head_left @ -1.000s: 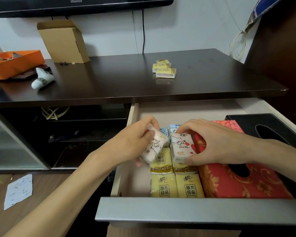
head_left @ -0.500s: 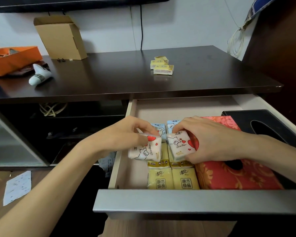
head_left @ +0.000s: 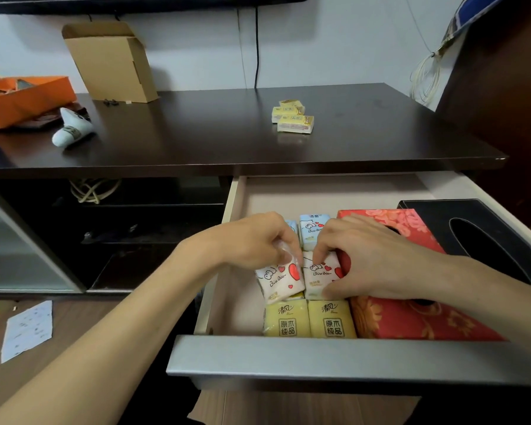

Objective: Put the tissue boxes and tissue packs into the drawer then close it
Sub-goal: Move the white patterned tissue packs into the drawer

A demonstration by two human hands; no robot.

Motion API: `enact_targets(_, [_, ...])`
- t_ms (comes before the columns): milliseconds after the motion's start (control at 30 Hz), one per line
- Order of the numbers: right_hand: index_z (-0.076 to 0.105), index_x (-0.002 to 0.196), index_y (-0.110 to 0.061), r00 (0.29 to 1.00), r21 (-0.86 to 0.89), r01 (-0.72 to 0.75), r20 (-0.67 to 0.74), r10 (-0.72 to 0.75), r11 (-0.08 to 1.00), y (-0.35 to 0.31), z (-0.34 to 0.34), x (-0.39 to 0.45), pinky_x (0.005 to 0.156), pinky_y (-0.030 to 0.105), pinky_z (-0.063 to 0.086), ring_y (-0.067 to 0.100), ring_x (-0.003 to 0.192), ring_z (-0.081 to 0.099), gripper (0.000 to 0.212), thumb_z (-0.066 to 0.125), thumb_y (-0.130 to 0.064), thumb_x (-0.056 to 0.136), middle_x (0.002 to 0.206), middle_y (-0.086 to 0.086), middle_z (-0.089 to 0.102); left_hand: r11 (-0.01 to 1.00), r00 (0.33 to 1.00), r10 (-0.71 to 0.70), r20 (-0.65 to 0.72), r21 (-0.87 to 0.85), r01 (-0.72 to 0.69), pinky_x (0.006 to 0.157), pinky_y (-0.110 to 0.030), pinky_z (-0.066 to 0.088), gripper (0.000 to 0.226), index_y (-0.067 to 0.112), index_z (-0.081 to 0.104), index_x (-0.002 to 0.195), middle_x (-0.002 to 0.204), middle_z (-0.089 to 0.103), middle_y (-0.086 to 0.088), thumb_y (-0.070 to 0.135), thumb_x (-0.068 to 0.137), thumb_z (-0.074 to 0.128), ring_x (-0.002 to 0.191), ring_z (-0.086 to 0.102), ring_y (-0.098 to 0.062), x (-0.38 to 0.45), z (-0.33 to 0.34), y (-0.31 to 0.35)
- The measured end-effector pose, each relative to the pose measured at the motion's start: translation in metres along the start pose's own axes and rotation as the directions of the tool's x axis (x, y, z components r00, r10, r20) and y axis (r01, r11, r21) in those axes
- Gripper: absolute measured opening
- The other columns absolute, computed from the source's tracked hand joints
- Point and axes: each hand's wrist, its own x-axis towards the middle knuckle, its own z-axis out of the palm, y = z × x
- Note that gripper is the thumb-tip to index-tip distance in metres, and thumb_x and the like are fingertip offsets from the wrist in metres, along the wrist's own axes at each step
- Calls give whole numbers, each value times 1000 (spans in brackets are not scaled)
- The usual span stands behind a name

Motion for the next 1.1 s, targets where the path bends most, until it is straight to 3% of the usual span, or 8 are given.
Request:
enact_targets(133, [69, 109, -38, 1000, 13, 3, -19, -2, 1000, 0, 0, 0, 97, 28, 32, 8, 106, 47, 40, 77, -55, 74, 108, -18, 58, 983, 994, 46, -104, 181, -27, 91, -29, 43, 32, 28, 71, 116, 109, 53, 1, 20, 85, 76, 107, 48, -15, 9, 10, 5])
enact_targets(267, [70, 108, -37, 1000, -2, -3, -8, 3, 1000, -2, -1, 1, 102, 31, 34, 9, 107, 48, 40, 76, -56, 74, 108, -19, 59, 976, 958, 83, -274, 217, -22, 91, -27, 43, 34, 30, 68, 112, 111, 56, 7, 31, 80, 81, 108, 53, -12, -2, 8, -7])
enact_targets(467, [68, 104, -38, 1000, -70, -18, -15, 17, 997, -6, 0, 5, 83, 26, 28, 8, 99, 44, 35, 77, -52, 73, 102, -19, 55, 955, 996, 8, -93, 296, 20, 94, -36, 47, 52, 30, 64, 116, 114, 54, 10, 42, 71, 86, 107, 54, -14, -16, 22, -22])
enact_targets(633, [64, 91, -40, 999, -123, -34, -41, 30, 992, -7, 5, 9, 76, 26, 20, 8, 89, 38, 23, 78, -44, 74, 88, -19, 47, 957, 992, 55, -109, 290, -21, 92, -39, 48, 51, 29, 66, 114, 110, 57, 8, 41, 70, 87, 103, 55, -14, -9, 23, -25])
enact_targets(767, [66, 89, -38, 1000, -155, -13, -9, 11, 988, -6, 5, 11, 79, 26, 21, 6, 84, 37, 19, 76, -45, 75, 83, -21, 49, 947, 990, 90, -104, 316, -53, 89, -41, 49, 49, 30, 67, 114, 109, 56, 8, 43, 71, 86, 101, 55, -13, -4, 25, -24])
enact_targets(867, [70, 86, -36, 1000, -77, -6, 20, 8, 997, -3, 0, 10, 77, 26, 31, 2, 83, 47, 20, 77, -49, 72, 83, -20, 60, 937, 987, 118, -108, 341, -74, 88, -39, 50, 49, 34, 66, 113, 110, 55, 11, 48, 70, 84, 102, 53, -11, -3, 26, -25])
enact_targets(1000, [72, 80, -34, 995, 243, -15, -89, 38, 970, 7, -12, 15, 70, 24, 42, -3, 84, 58, 6, 72, -39, 83, 84, -18, 65, 973, 964, 134, -230, 214, -84, 90, -36, 50, 38, 37, 67, 109, 109, 57, 15, 58, 78, 72, 102, 55, -6, -3, 16, -28])
enact_targets(1100, [72, 108, -35, 986, 221, -48, -148, 83, 974, 22, -16, 38, 92, 36, 45, 5, 109, 57, 22, 61, -24, 93, 113, -13, 65, 984, 917, 76, -392, 176, -6, 94, -28, 44, 39, 28, 63, 124, 121, 57, 10, 47, 90, 65, 113, 56, -11, 12, 2, -33])
